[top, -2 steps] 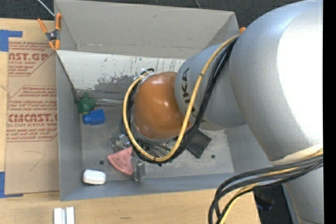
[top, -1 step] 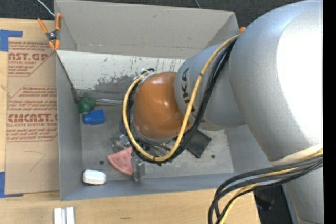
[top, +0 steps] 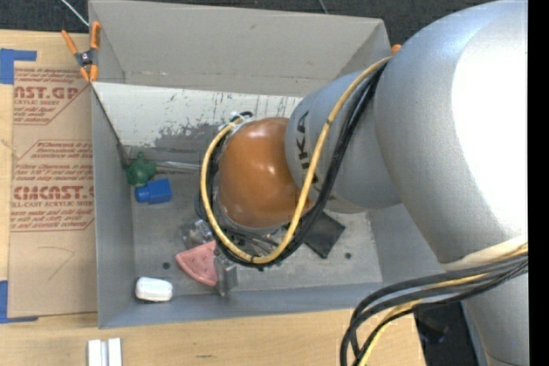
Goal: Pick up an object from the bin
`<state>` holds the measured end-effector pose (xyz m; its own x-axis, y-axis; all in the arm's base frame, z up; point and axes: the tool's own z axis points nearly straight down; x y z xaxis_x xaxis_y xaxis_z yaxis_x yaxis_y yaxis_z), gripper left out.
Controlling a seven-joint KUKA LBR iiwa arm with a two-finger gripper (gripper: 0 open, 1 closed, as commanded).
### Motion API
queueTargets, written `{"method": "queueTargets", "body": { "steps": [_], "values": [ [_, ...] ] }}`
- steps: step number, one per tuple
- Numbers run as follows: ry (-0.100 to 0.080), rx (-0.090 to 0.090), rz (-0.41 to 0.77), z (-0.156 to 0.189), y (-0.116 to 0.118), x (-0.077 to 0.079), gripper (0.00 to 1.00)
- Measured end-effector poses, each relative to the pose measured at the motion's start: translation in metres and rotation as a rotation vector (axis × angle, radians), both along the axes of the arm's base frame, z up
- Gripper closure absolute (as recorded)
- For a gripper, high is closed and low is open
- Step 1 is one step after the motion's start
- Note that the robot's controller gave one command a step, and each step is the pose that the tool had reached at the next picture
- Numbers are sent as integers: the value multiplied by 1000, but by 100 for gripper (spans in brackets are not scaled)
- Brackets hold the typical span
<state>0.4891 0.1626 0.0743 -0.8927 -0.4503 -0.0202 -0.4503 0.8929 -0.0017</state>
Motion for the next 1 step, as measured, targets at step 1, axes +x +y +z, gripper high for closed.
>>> {"method": "queueTargets", "body": {
  "steps": [1],
  "values": [
    [-4,-3,306,97,-23,25,100]
  ]
}}
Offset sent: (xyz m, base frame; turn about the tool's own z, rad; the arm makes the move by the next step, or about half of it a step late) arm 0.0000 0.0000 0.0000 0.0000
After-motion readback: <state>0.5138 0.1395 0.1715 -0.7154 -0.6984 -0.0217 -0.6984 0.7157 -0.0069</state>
